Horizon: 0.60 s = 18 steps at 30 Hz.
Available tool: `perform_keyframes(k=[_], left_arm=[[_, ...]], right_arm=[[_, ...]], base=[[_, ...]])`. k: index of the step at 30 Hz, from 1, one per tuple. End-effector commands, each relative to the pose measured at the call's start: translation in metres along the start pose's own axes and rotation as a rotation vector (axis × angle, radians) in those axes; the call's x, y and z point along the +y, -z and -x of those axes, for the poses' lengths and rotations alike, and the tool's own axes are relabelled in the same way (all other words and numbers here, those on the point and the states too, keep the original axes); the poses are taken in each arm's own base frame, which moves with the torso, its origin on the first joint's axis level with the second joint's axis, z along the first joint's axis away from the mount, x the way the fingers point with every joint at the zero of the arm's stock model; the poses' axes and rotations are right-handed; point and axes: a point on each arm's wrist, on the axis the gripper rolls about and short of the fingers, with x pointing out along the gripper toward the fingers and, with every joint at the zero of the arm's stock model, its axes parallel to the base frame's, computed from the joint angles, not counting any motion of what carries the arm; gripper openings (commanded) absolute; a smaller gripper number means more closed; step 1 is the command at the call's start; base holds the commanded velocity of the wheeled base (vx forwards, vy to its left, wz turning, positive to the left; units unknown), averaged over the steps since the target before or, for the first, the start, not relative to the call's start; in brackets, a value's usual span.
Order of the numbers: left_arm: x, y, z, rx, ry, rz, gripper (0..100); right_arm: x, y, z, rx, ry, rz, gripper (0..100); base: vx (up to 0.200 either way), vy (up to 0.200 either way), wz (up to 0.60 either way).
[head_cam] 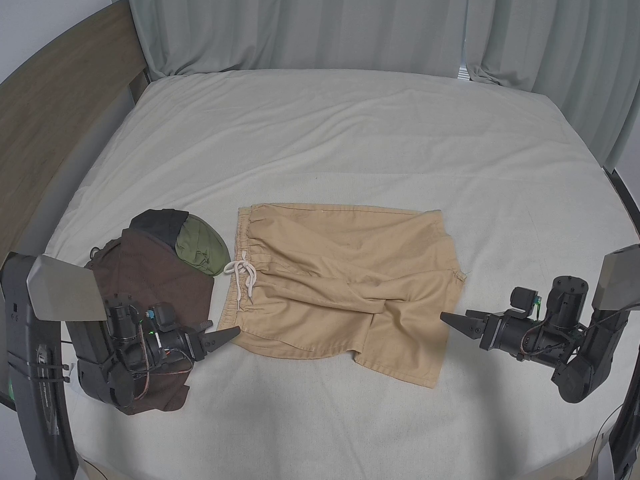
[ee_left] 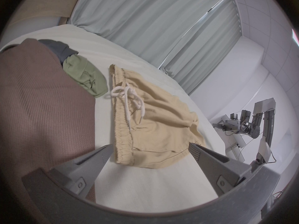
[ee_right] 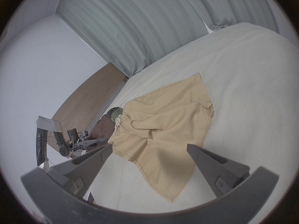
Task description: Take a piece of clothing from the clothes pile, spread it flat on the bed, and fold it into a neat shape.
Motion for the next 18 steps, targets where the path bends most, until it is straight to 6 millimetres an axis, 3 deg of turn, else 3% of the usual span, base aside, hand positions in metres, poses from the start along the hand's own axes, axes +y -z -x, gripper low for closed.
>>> perform_keyframes(k=[1, 18], left_arm=[[0.013, 0.016, -0.01, 0.03, -0.019, 0.03, 100], [0.023, 0.018, -0.024, 0.009, -0.03, 0.134, 100]], right_arm=[[0.0, -0.001, -0.001, -0.004, -0.001, 0.002, 100], [-0.003, -0.001, -0.002, -0.004, 0.004, -0.004, 100]], base=[[0.0, 0.0, 0.0], [0.0, 0.0, 0.0]])
